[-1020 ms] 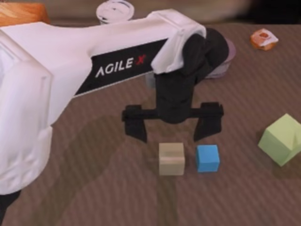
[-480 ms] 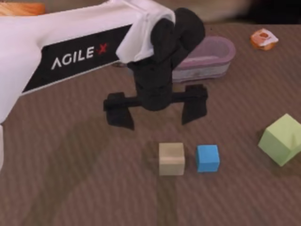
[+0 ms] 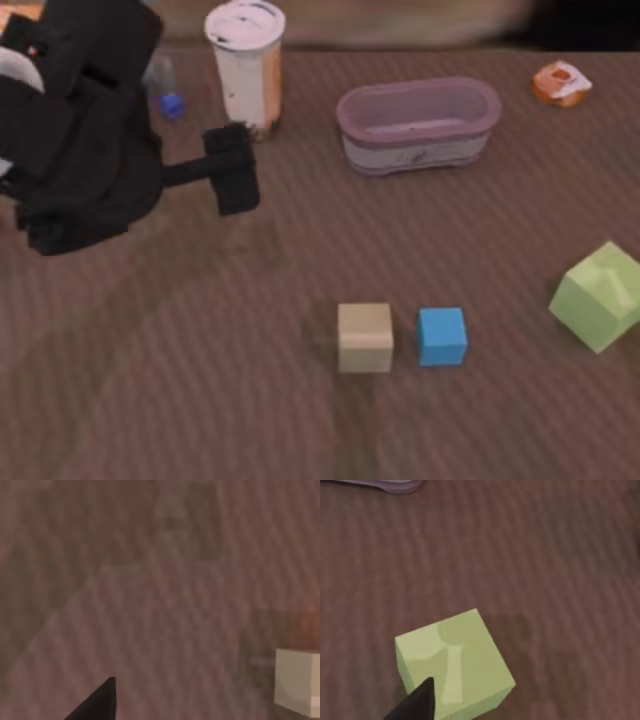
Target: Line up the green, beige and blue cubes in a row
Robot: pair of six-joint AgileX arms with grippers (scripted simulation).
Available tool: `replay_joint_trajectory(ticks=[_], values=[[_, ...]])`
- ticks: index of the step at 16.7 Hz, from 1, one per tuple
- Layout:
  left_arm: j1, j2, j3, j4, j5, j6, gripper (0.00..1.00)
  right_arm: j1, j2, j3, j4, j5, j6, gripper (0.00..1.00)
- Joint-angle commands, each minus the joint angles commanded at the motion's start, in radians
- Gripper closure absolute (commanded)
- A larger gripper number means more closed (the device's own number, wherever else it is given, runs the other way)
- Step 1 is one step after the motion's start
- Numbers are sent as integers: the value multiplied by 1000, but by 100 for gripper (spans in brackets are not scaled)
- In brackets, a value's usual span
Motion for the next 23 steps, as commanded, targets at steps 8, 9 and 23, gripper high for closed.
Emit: replay_joint_trajectory(ticks=[8,9,23], values=[[291,-794,-677,400,8,305,0,54,705,471,-379,3,-175,0],[322,-888,-748,448,9,344,0,60,779,525,-420,3,-194,0],[493,-1417,-1123,755,21,583,0,88,1169,823,-623,0,-294,0]])
